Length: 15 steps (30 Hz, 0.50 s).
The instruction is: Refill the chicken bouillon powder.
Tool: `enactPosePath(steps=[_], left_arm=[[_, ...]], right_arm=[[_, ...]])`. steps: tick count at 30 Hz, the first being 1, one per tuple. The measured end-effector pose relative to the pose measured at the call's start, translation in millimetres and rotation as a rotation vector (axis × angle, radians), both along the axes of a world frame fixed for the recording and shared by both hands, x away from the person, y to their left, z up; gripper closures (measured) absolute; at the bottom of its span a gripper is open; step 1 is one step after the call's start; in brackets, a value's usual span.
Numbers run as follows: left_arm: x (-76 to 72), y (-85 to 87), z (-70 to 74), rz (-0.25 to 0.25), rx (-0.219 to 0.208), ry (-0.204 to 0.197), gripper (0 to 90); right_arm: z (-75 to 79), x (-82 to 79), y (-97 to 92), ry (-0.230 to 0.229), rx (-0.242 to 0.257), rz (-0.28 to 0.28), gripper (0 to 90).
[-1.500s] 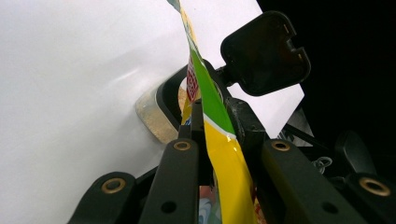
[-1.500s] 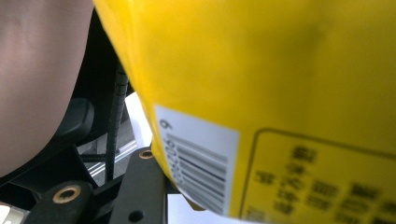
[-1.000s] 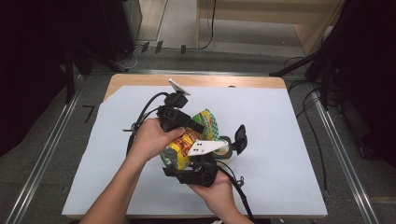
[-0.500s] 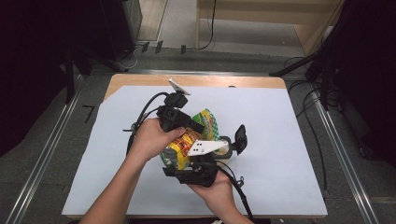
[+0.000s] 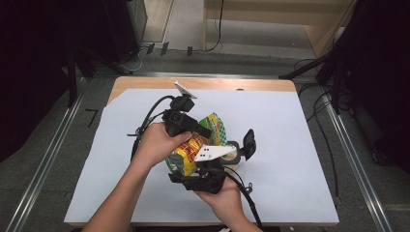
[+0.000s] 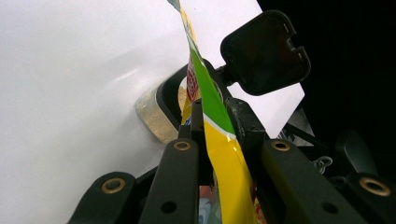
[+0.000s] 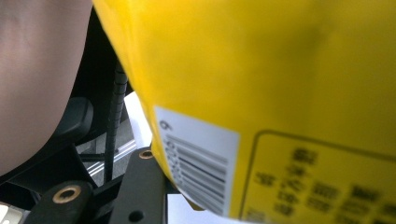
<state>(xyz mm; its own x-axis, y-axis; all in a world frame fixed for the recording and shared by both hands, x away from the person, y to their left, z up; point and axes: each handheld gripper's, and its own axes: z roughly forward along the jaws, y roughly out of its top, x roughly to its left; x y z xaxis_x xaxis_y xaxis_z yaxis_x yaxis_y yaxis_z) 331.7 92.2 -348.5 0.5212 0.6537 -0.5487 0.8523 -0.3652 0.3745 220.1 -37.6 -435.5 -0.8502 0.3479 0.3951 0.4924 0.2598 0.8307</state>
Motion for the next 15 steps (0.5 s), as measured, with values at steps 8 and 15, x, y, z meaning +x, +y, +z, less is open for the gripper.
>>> enactPosePath(steps=[8,15], left_arm=[[0.2,0.2,-0.2,-0.002,-0.001,0.001,81.9],[0.1,0.1,-0.2,-0.002,0.000,0.000,81.8]], right_arm=[[0.0,0.0,0.1,0.002,-0.001,0.000,65.2],[0.0,0.0,0.1,0.001,-0.001,0.000,65.2]])
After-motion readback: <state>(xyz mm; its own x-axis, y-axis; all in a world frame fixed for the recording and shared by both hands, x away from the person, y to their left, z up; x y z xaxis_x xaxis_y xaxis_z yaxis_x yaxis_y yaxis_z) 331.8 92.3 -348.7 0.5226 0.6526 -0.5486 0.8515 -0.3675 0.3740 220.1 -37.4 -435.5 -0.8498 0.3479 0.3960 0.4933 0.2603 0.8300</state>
